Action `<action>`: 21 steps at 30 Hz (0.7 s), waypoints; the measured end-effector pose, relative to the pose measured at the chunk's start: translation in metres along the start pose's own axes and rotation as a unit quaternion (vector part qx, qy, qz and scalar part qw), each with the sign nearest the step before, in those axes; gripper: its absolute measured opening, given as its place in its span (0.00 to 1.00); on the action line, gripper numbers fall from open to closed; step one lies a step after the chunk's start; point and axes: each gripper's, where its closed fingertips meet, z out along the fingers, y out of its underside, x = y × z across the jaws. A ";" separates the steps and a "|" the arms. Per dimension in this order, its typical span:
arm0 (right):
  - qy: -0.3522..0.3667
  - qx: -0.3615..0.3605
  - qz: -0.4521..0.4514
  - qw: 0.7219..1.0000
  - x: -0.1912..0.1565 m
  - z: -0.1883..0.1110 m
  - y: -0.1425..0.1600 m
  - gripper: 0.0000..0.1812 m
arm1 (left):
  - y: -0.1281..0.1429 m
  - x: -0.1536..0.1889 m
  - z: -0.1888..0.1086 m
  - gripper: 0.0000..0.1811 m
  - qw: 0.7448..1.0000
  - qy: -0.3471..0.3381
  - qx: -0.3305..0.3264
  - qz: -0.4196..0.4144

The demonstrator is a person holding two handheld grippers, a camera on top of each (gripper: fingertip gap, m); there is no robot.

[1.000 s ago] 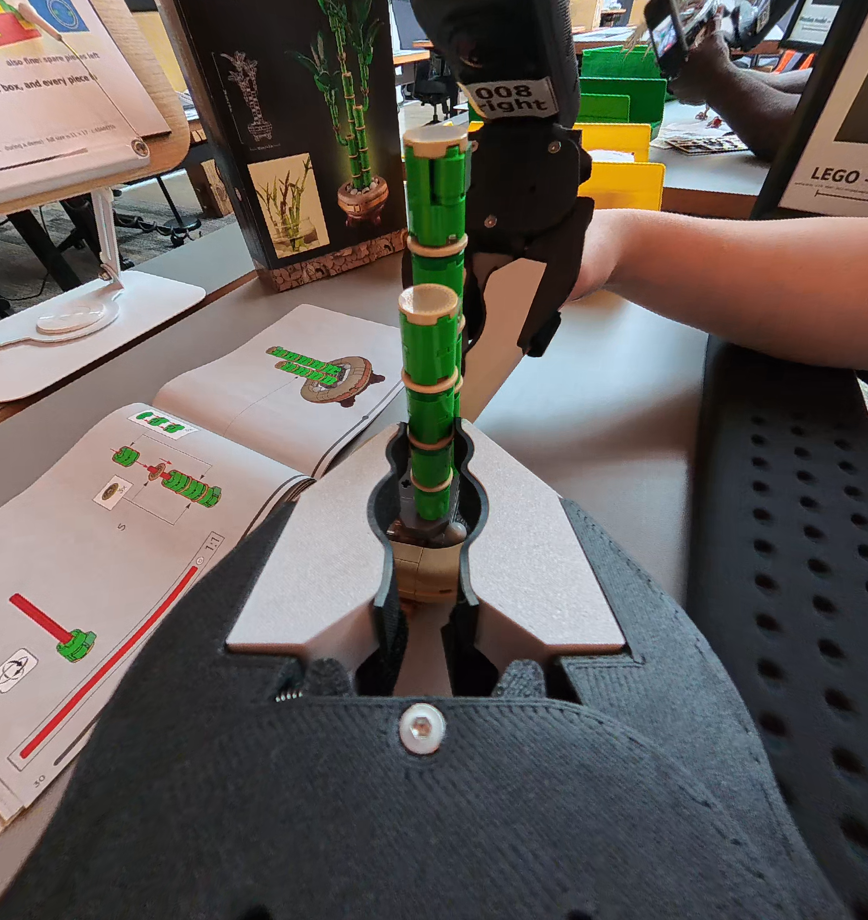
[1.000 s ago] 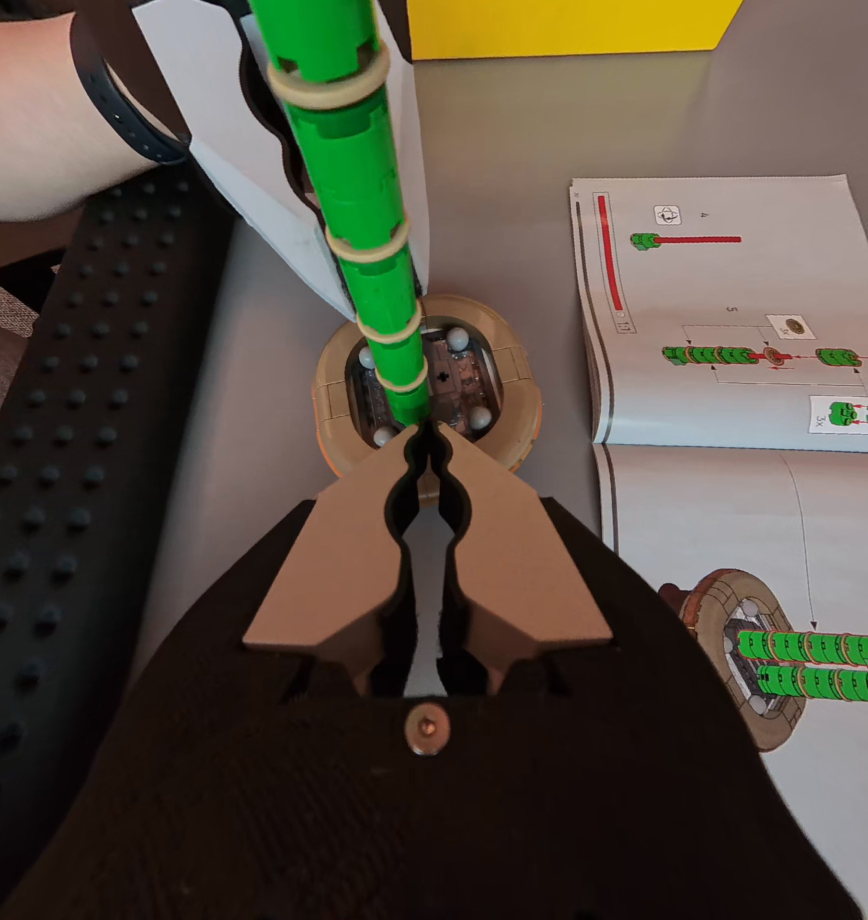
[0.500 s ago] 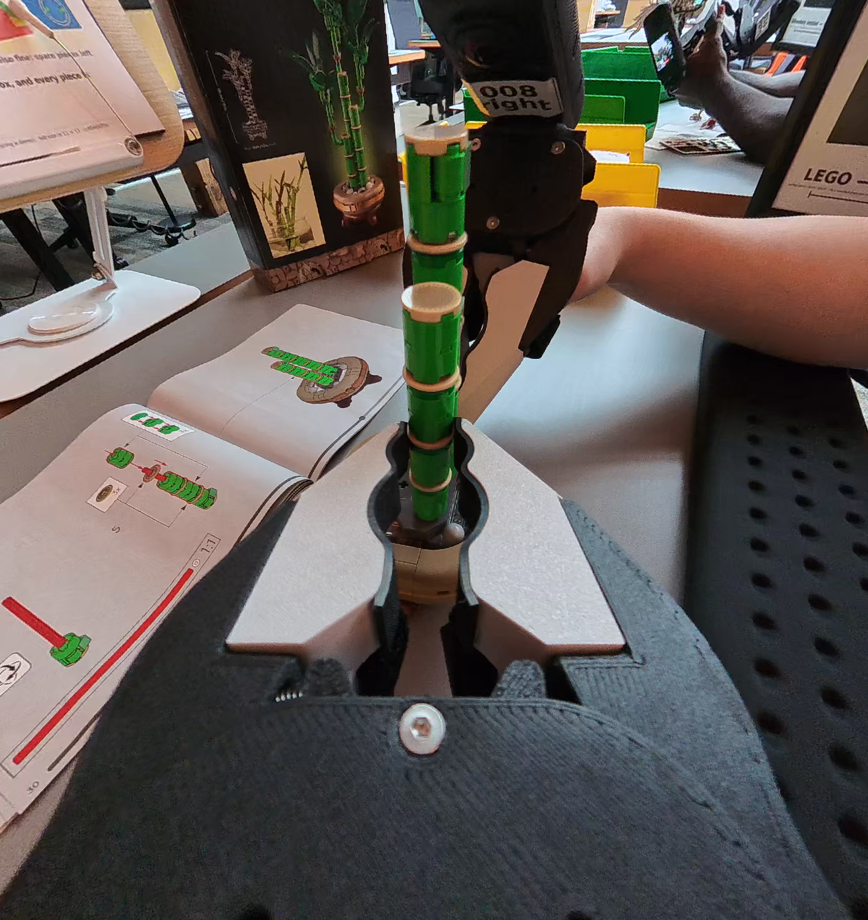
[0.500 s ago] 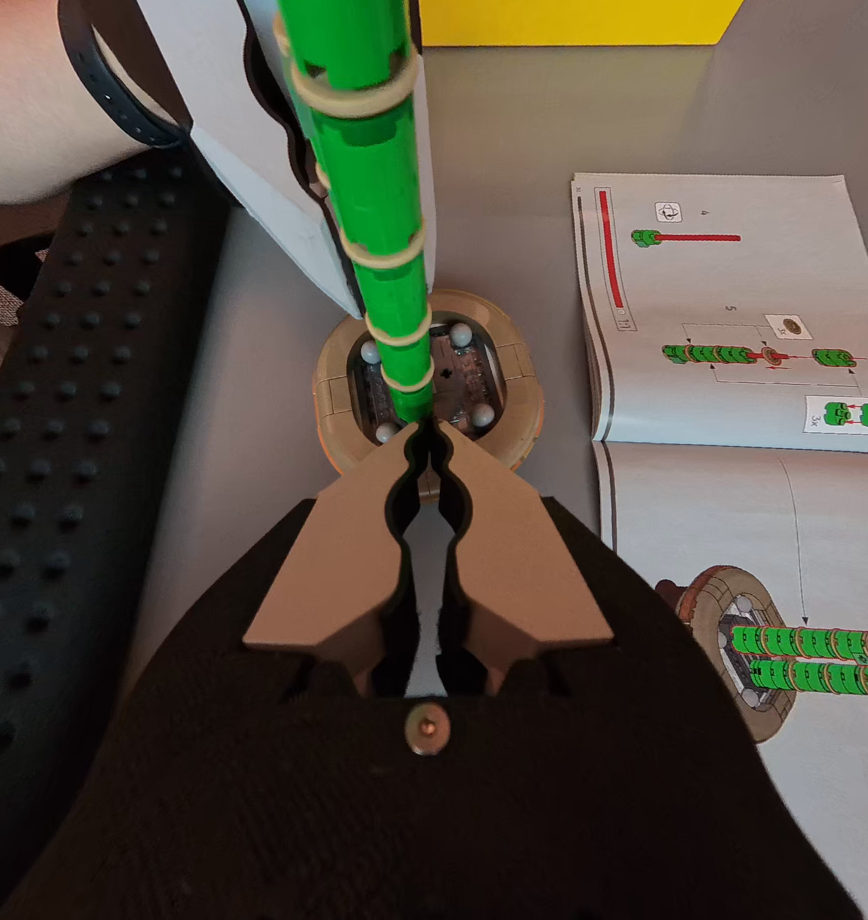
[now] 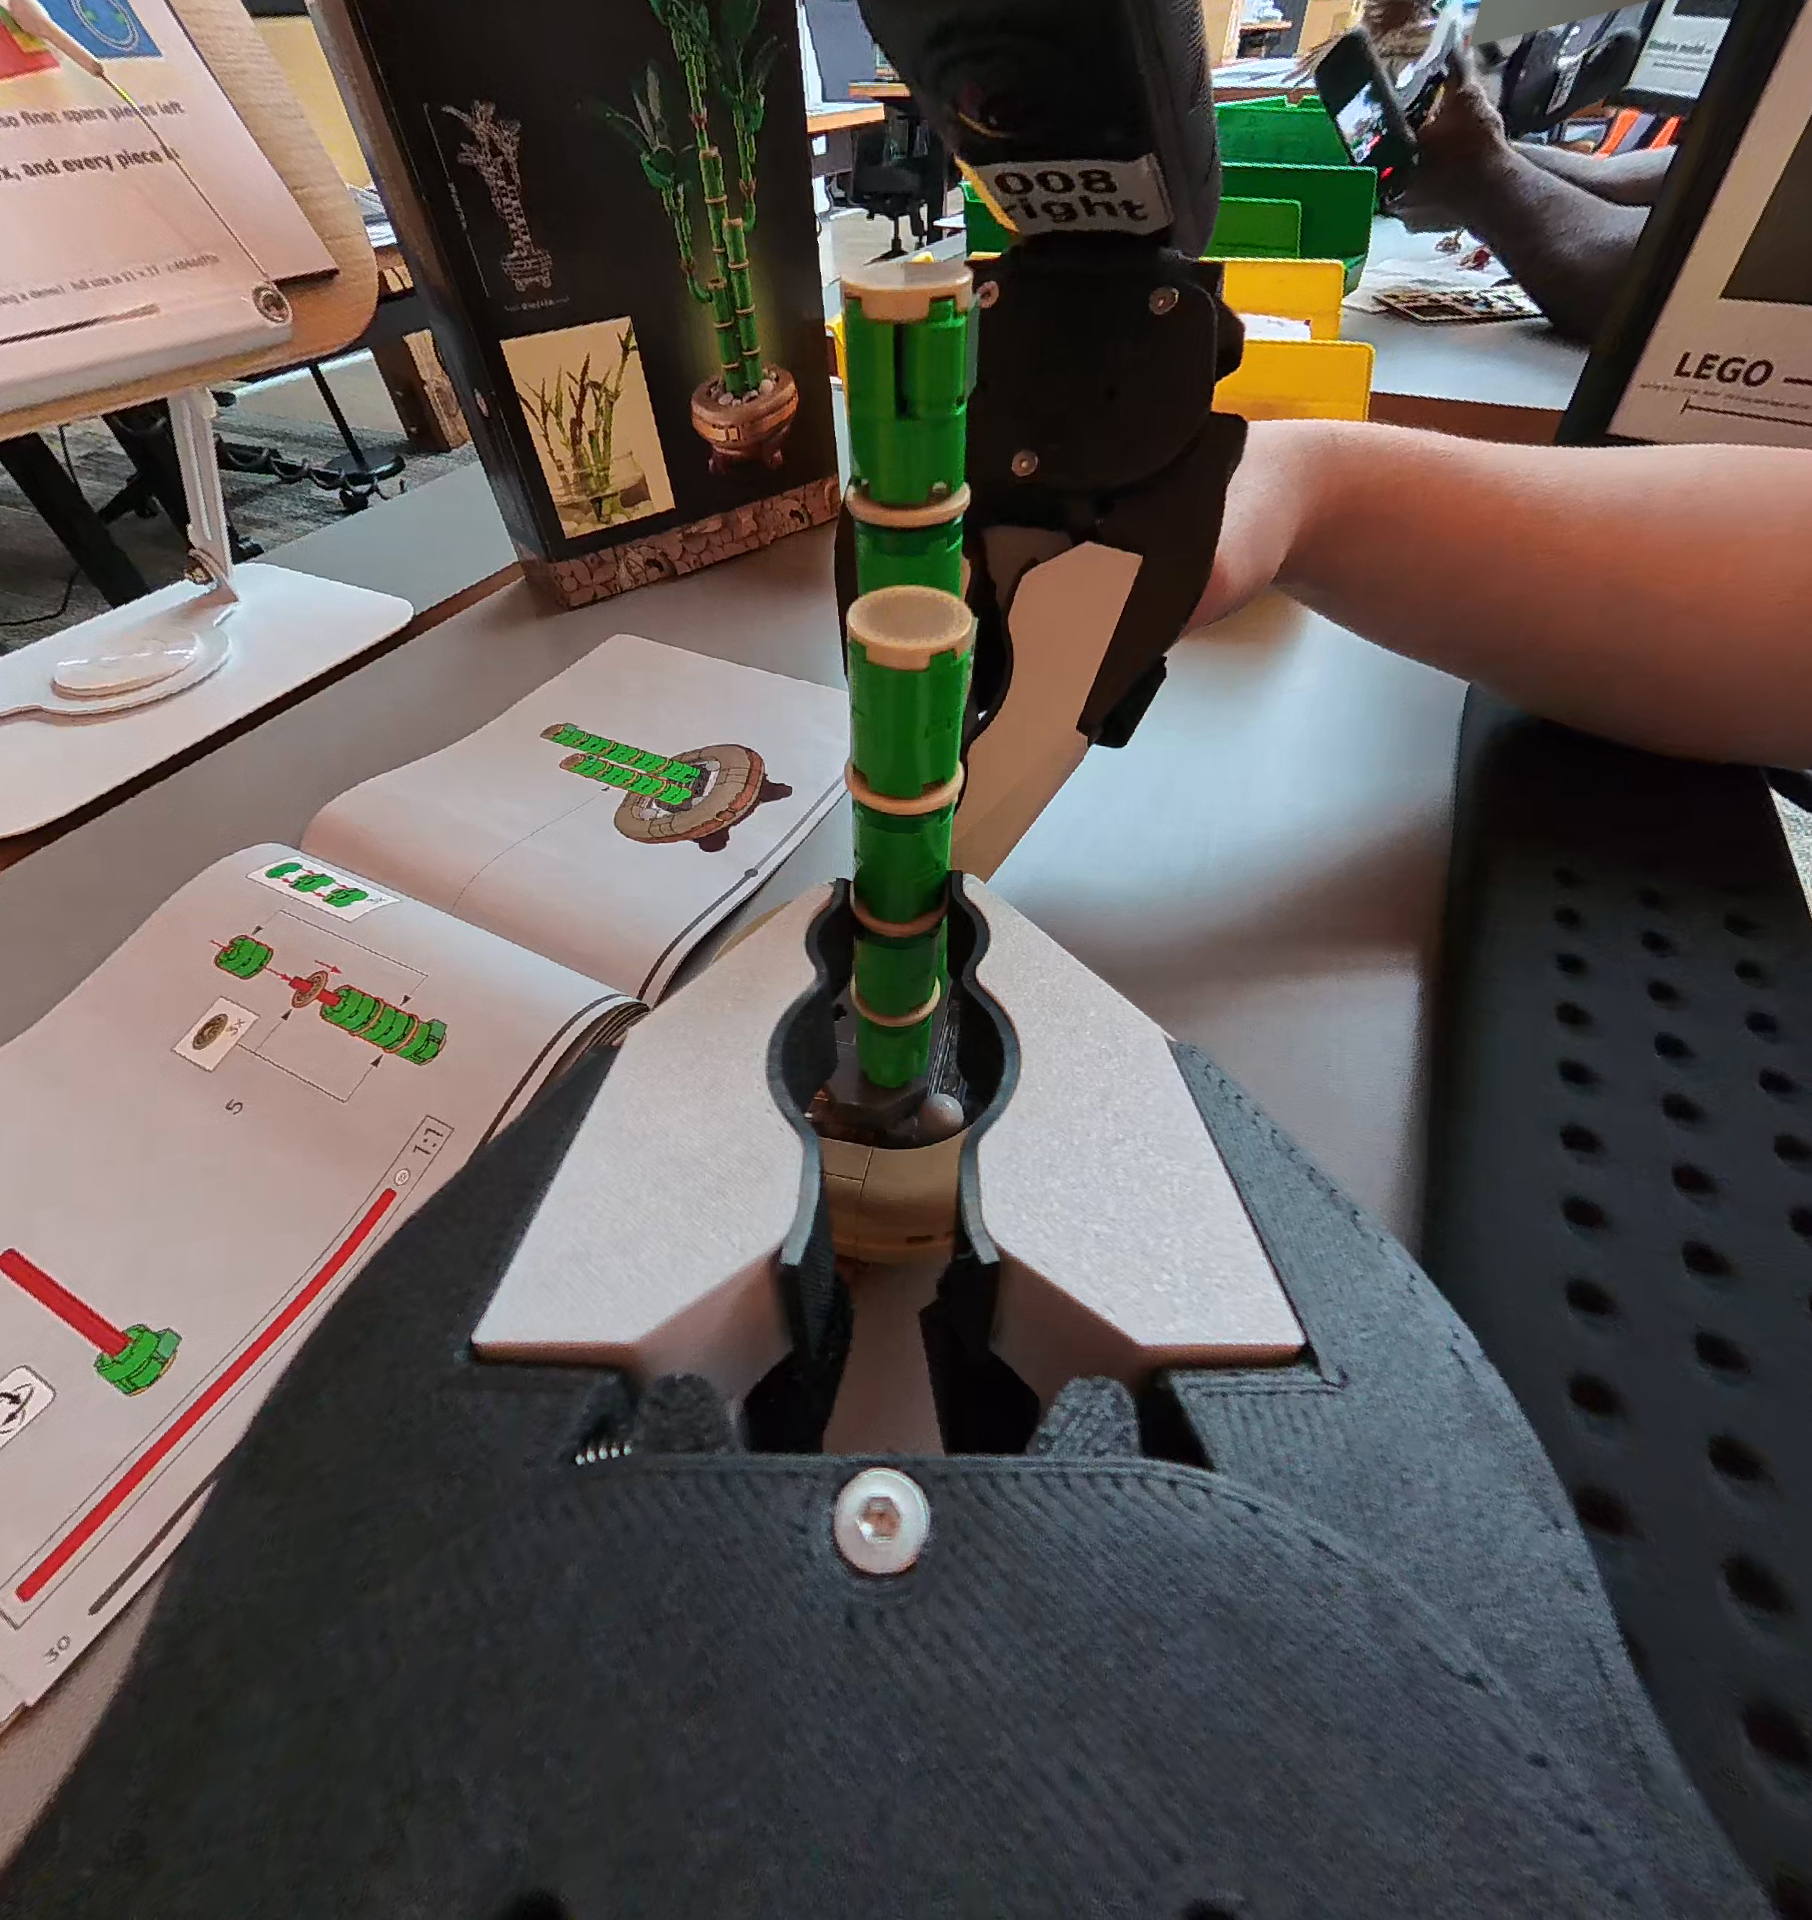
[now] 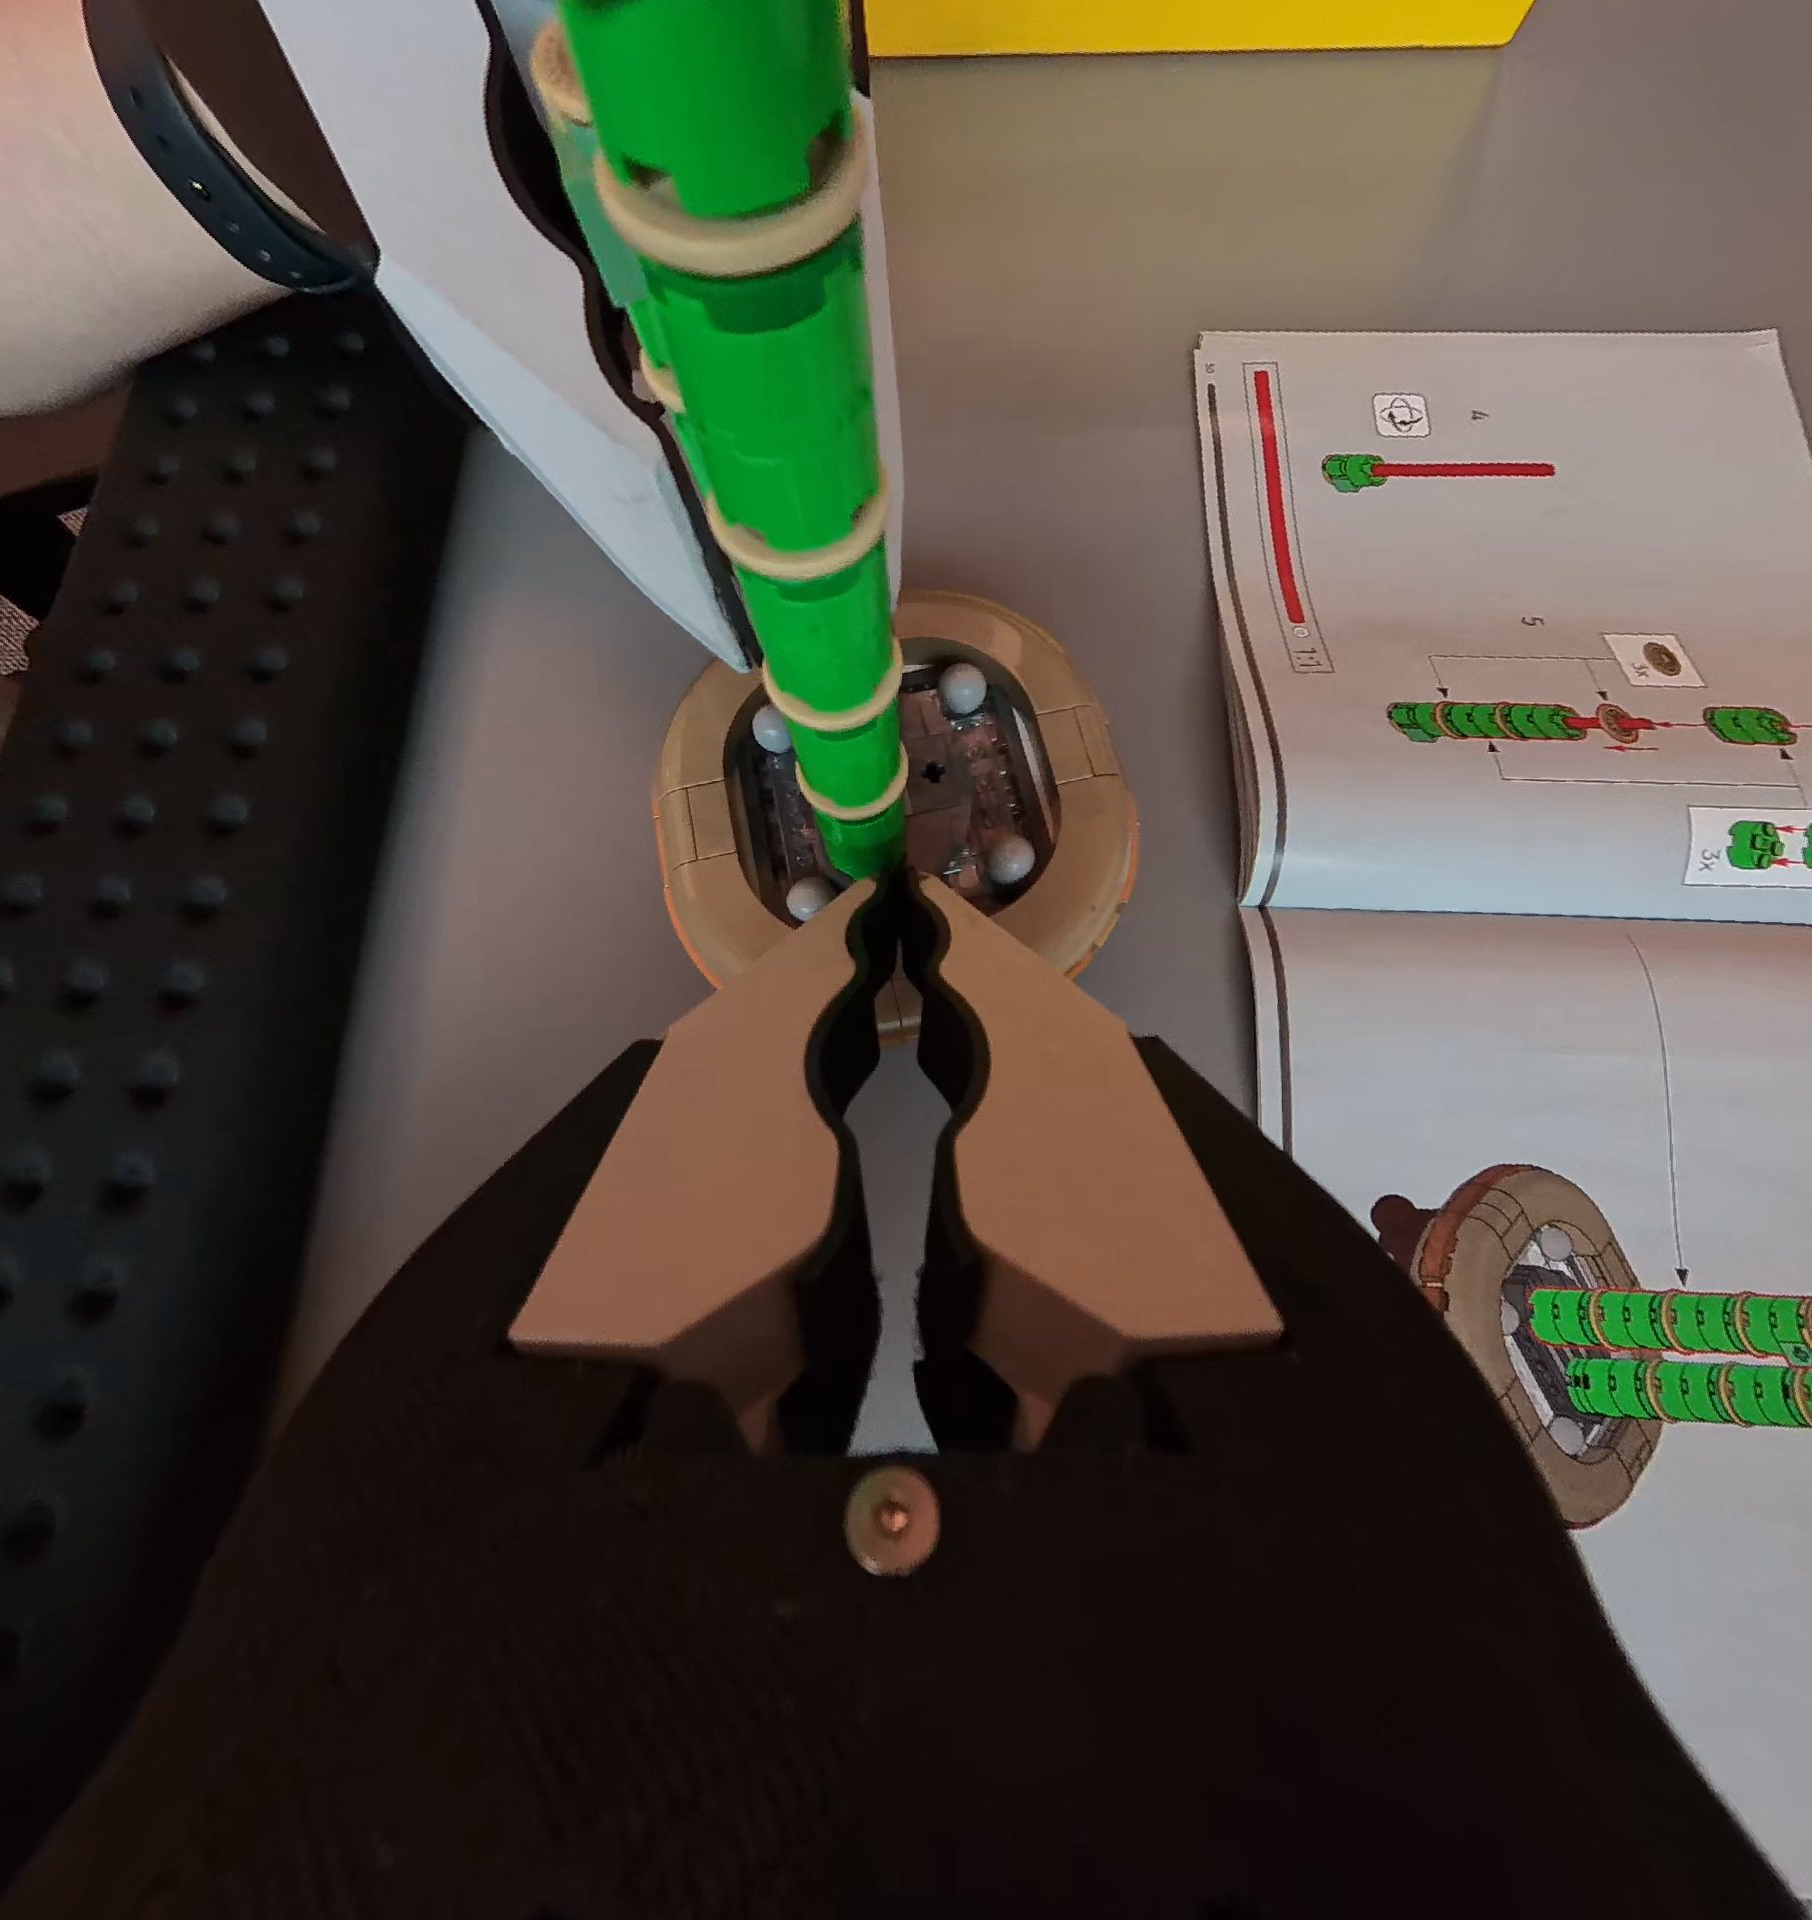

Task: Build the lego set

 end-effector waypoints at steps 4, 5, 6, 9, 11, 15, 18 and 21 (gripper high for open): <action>0.006 0.017 0.000 1.000 0.002 -0.001 -0.001 0.00 | 0.000 0.000 -0.001 0.09 1.000 -0.001 0.001 0.000; 0.017 0.024 -0.004 1.000 0.005 -0.004 -0.002 0.00 | 0.000 0.000 -0.001 0.09 1.000 -0.002 0.001 -0.001; 0.024 0.047 -0.008 0.999 0.006 -0.013 -0.010 0.00 | 0.000 0.000 -0.001 0.09 1.000 -0.002 0.002 -0.001; 0.046 0.153 -0.017 0.987 0.006 -0.064 -0.053 0.03 | 0.000 -0.001 -0.001 0.09 1.000 -0.004 0.001 0.001; 0.080 0.185 -0.051 0.978 0.001 -0.099 -0.082 0.06 | 0.000 -0.001 -0.001 0.09 1.000 -0.004 0.000 0.001; 0.120 0.117 -0.166 0.972 -0.026 -0.113 -0.127 0.15 | 0.000 -0.002 -0.001 0.09 1.000 -0.004 0.001 -0.002; 0.098 -0.016 -0.233 0.967 -0.040 -0.088 -0.132 0.17 | 0.000 -0.003 0.000 0.09 1.000 -0.004 0.001 -0.005; 0.083 -0.141 -0.263 0.951 -0.035 -0.067 -0.125 0.17 | 0.000 -0.002 0.000 0.09 1.000 -0.006 0.000 -0.004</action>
